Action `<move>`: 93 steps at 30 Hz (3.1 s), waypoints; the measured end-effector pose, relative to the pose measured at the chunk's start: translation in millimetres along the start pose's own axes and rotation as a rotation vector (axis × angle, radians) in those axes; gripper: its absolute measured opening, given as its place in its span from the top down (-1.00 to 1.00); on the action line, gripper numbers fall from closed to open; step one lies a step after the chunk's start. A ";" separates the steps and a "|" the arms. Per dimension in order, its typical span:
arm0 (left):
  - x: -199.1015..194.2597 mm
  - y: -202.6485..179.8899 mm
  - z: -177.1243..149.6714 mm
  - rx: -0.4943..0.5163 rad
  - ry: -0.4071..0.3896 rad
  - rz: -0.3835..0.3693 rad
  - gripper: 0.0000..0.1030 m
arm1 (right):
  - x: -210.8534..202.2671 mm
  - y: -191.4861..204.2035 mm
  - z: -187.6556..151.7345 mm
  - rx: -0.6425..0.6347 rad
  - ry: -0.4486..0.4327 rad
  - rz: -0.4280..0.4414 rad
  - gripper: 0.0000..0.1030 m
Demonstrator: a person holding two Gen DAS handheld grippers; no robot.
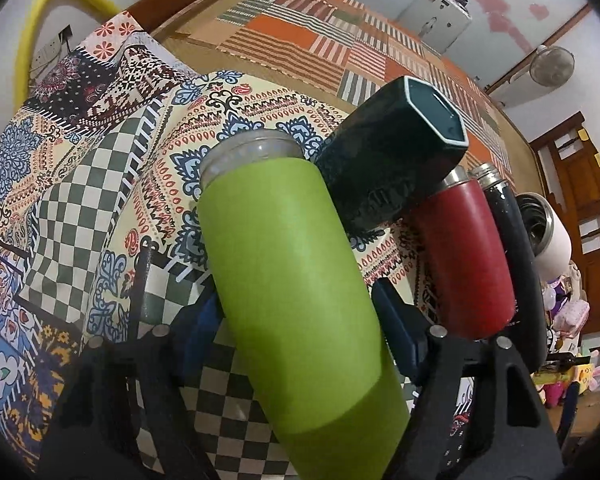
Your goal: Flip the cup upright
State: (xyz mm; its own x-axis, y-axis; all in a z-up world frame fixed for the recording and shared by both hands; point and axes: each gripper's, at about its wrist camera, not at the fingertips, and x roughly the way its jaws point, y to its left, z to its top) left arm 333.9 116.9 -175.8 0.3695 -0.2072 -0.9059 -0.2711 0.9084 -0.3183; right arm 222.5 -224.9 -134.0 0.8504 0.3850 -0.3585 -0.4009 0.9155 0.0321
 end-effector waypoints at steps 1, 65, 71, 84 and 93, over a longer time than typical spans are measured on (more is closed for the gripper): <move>-0.3 0.1 -1.2 -0.002 -0.001 0.000 -0.44 | 3.5 2.6 -0.8 -0.007 0.008 0.006 -1.00; -13.9 -47.5 -52.8 0.031 0.107 -0.082 -0.38 | 35.3 75.6 -21.2 -0.044 0.361 0.449 -0.30; -3.7 -81.8 -73.7 0.125 0.115 -0.067 -0.39 | 13.9 56.0 -40.9 -0.060 0.368 0.398 -0.30; 14.8 -75.2 -73.4 0.062 0.164 -0.067 -0.40 | 22.5 46.4 -43.9 -0.010 0.371 0.414 -0.31; 4.0 -84.8 -67.2 0.094 0.129 -0.076 -0.41 | -6.7 35.1 -38.0 -0.057 0.306 0.332 -0.59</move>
State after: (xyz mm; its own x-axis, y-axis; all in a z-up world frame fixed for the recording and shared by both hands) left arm 298.7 14.6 -171.1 0.2666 -0.3162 -0.9104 -0.1605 0.9169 -0.3655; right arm 189.8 -199.9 -165.9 0.5365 0.5963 -0.5972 -0.6602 0.7373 0.1431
